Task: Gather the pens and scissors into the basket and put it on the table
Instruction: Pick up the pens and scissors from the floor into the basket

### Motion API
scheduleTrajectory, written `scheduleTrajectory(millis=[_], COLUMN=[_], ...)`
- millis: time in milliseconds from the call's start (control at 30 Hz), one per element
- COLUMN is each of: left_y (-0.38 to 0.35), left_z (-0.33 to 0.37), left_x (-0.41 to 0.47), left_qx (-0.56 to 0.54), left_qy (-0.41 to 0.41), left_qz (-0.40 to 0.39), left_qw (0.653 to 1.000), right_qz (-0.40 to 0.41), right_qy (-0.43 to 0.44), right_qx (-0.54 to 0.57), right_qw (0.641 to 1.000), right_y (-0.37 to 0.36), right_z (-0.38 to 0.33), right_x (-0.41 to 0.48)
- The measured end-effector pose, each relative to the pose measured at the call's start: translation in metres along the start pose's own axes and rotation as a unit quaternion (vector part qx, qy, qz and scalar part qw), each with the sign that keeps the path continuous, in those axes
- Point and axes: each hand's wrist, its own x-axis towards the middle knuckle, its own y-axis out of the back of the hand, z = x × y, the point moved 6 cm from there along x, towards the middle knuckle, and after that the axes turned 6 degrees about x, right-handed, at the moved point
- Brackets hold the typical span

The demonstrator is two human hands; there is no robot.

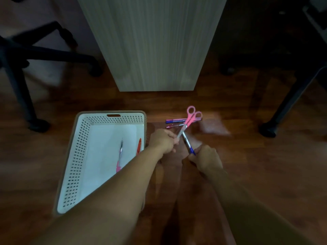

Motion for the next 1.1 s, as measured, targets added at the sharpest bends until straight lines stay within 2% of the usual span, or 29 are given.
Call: scheduleTrajectory(millis=[133,233,367,467,533,633,733,833,933,1000,1100], left_y=[0.048,0.09,0.135,0.153,0.156,0.156,0.157,0.156,0.161,0.169,0.178], left_z=[0.001,-0.016,-0.071,-0.12,-0.148,-0.18,-0.196,-0.198,-0.188,-0.178,-0.16], left_x=[-0.006,-0.02,-0.037,-0.049,-0.053,-0.058,-0.062,-0.058,-0.049,-0.045,-0.04], left_qx=[-0.062,-0.096,-0.087,-0.082,-0.088,-0.059,-0.046,-0.011,0.079,0.194,0.232], left_qy=[-0.054,-0.08,-0.057,-0.004,0.034,0.092,0.132,0.149,0.14,0.152,0.171], left_qz=[0.012,0.027,0.059,0.075,0.072,0.072,0.091,0.088,0.093,0.113,0.181], left_qw=[0.997,0.992,0.993,0.994,0.993,0.991,0.986,0.985,0.983,0.963,0.94], right_qz=[0.008,-0.017,-0.042,-0.095,-0.123,-0.118,-0.115,-0.129,-0.168,-0.154,-0.086], right_qy=[0.014,0.059,0.138,0.186,0.227,0.284,0.301,0.3,0.263,0.237,0.215], right_qx=[0.038,0.146,0.268,0.321,0.265,0.107,0.044,0.06,0.16,0.184,0.169], right_qw=[0.999,0.987,0.953,0.924,0.929,0.946,0.946,0.943,0.937,0.941,0.958], right_y=[-0.001,-0.003,-0.001,-0.008,-0.014,-0.02,-0.02,-0.017,-0.011,-0.001,0.021], right_z=[-0.018,-0.052,-0.113,-0.146,-0.158,-0.17,-0.174,-0.174,-0.171,-0.166,-0.154], right_x=[-0.004,-0.009,-0.023,-0.037,-0.042,-0.048,-0.051,-0.049,-0.038,-0.024,0.001])
